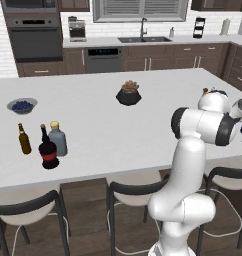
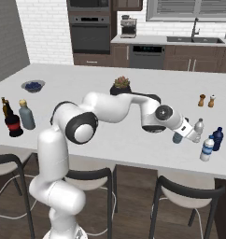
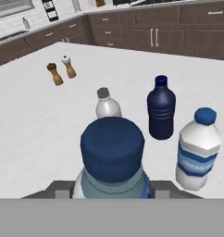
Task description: Move the plastic bottles in the middle to the plastics group, and the glass bottles in the middle to the glass group.
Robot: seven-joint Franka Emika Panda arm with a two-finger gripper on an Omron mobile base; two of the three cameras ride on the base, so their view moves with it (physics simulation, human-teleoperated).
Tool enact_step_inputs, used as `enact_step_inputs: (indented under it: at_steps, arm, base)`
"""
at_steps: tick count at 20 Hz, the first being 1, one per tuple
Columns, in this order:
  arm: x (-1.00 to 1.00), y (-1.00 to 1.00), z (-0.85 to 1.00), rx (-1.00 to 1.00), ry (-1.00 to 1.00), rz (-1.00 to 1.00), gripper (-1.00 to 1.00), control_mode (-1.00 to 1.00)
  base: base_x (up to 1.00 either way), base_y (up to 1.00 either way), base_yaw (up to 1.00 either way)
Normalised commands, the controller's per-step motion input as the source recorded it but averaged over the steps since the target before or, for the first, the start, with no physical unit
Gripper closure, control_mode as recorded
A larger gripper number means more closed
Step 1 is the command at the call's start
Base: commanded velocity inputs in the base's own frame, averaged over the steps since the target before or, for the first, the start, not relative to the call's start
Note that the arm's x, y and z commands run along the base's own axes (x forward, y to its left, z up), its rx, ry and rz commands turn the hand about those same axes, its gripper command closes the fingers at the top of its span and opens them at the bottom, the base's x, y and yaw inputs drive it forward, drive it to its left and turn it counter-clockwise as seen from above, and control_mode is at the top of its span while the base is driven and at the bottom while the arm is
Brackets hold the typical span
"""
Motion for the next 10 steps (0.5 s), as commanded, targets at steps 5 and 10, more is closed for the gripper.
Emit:
enact_step_inputs:
  at_steps: [5,10]
  arm:
    - [0.01,-0.06,0.0,-0.1,0.04,-0.02,1.0,-1.0]
    - [0.0,-0.17,0.0,-0.06,0.15,-0.01,1.0,-1.0]
  base:
    - [0.0,0.0,0.0]
    - [0.0,0.0,0.0]
